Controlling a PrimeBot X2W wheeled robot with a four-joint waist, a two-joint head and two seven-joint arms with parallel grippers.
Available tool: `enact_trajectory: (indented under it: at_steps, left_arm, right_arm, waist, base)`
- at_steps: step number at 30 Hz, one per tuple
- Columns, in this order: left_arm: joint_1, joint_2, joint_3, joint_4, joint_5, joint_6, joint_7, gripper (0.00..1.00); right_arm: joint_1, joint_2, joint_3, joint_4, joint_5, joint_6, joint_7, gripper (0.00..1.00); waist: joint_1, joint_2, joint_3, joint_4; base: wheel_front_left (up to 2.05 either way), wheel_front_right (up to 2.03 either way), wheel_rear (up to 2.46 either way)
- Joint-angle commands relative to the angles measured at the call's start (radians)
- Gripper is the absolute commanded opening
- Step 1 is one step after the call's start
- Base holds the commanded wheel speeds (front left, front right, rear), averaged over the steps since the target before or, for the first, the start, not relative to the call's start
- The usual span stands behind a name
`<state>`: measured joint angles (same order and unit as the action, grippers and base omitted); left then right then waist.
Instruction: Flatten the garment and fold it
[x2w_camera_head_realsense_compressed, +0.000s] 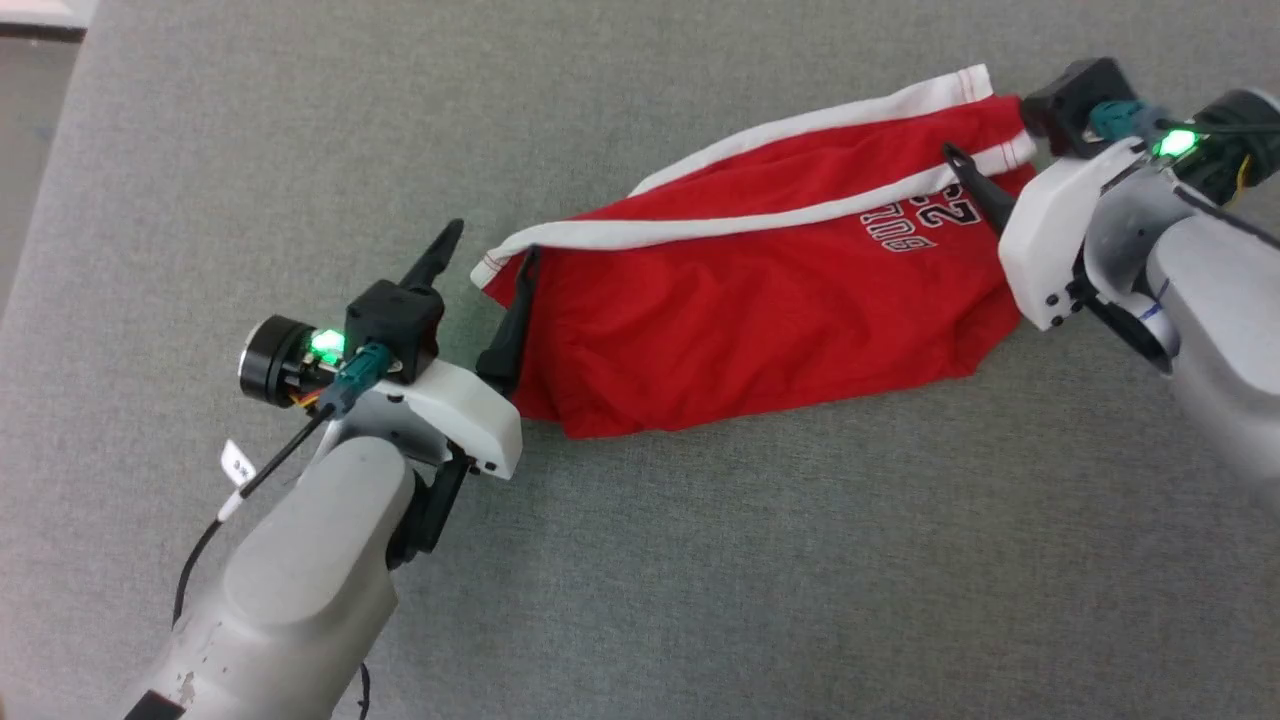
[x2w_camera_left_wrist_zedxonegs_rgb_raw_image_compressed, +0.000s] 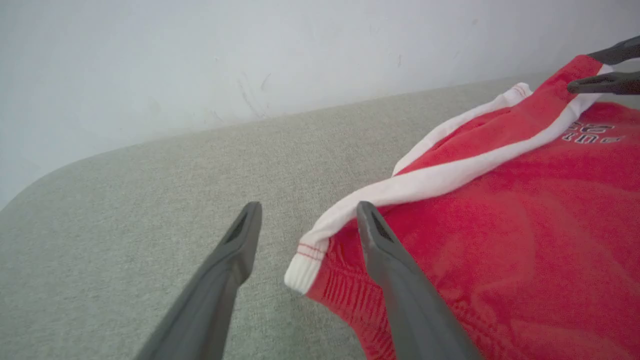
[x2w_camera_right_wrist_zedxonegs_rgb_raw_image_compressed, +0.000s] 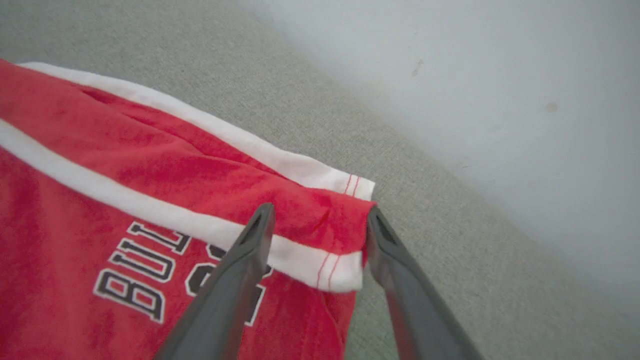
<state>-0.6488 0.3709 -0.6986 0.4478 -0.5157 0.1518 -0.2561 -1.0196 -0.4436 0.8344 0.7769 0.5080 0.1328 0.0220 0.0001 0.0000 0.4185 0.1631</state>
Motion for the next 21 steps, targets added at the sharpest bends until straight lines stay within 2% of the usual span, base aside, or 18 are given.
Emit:
enact_trajectory:
  at_steps: [1, 5, 11, 16, 21]
  left_arm:
    - [0.021, -0.001, 0.023, -0.032, 0.019, 0.014, -0.005, 1.0]
    - [0.084, 0.006, 0.094, -0.156, 0.079, 0.06, -0.005, 1.0]
    - [0.195, -0.013, 0.177, -0.314, 0.166, 0.11, -0.006, 1.0]
    - [0.251, -0.052, 0.216, -0.361, 0.212, 0.106, -0.006, 1.0]
    - [0.264, -0.099, 0.24, -0.363, 0.244, 0.079, -0.006, 1.0]
  right_arm:
    - [-0.026, -0.014, 0.008, -0.01, 0.019, -0.002, -0.016, 1.0]
    - [-0.051, -0.073, 0.065, -0.078, 0.086, -0.002, 0.02, 1.0]
    - [-0.098, -0.231, 0.201, -0.243, 0.254, -0.002, 0.292, 1.0]
    - [-0.129, -0.316, 0.252, -0.32, 0.427, -0.002, 0.521, 1.0]
    - [-0.121, -0.323, 0.258, -0.266, 0.519, -0.002, 0.64, 1.0]
  waist:
    - [-0.0001, 0.0, -0.043, -0.026]
    - [-0.0001, 0.0, -0.088, -0.034]
    - [-0.0001, 0.0, -0.113, -0.014]
    - [-0.0001, 0.0, -0.09, 0.029]
    - [-0.0001, 0.0, -0.054, 0.082]
  base:
    - [0.0, 0.0, 0.0]
    - [0.0, 0.0, 0.0]
    - [0.0, 0.0, 0.0]
    - [0.0, 0.0, 0.0]
    - [0.0, 0.0, 0.0]
